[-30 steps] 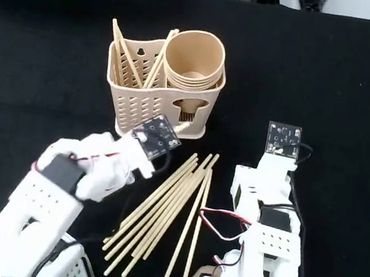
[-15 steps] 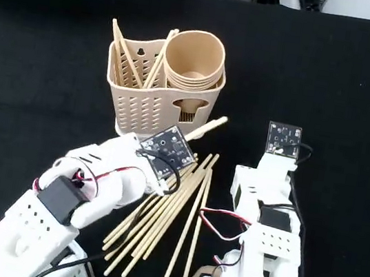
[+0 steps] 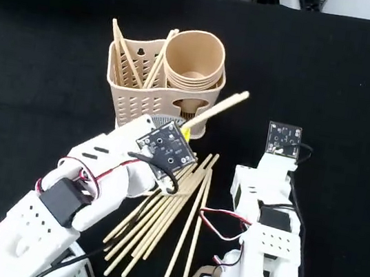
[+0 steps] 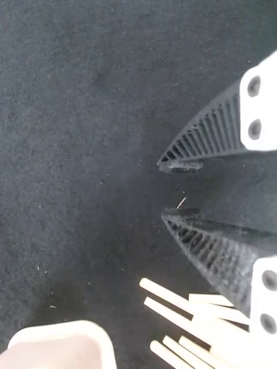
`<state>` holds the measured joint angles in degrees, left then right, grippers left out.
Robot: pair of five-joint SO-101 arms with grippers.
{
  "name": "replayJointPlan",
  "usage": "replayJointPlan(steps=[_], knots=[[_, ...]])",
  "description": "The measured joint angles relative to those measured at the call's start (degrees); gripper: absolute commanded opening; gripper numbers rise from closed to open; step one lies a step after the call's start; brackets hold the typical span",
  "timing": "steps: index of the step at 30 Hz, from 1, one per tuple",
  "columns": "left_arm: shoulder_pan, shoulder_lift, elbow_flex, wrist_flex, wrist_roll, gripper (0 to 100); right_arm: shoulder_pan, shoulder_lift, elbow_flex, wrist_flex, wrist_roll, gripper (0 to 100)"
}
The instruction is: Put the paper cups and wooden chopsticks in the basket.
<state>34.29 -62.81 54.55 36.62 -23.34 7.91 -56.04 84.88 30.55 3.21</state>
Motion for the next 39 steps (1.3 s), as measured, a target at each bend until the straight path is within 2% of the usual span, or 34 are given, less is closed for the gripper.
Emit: replayJointPlan(steps=[5,9,14,21,26,35,39], knots=[[-1.2,0.0,-6.2,-2.0,0.3,3,0.0,0.0,0.0,0.0,0.0,12.4],[-3.0,0.0,-12.1,-2.0,3.4,3,0.0,0.0,0.0,0.0,0.0,12.4],[-9.4,0.0,-18.9,-3.1,7.5,3,0.0,0.0,0.0,0.0,0.0,12.4],[-22.5,3.5,-17.5,-18.8,19.3,3,0.0,0.0,0.0,0.0,0.0,12.4],[-23.4,9.7,-16.3,-24.7,22.9,3,0.0,0.0,0.0,0.0,0.0,12.4],[-23.8,19.1,-14.3,-25.6,23.3,4,0.0,0.0,0.0,0.0,0.0,12.4],[-23.8,19.8,-12.8,-25.6,23.3,15,0.0,0.0,0.0,0.0,0.0,12.4]])
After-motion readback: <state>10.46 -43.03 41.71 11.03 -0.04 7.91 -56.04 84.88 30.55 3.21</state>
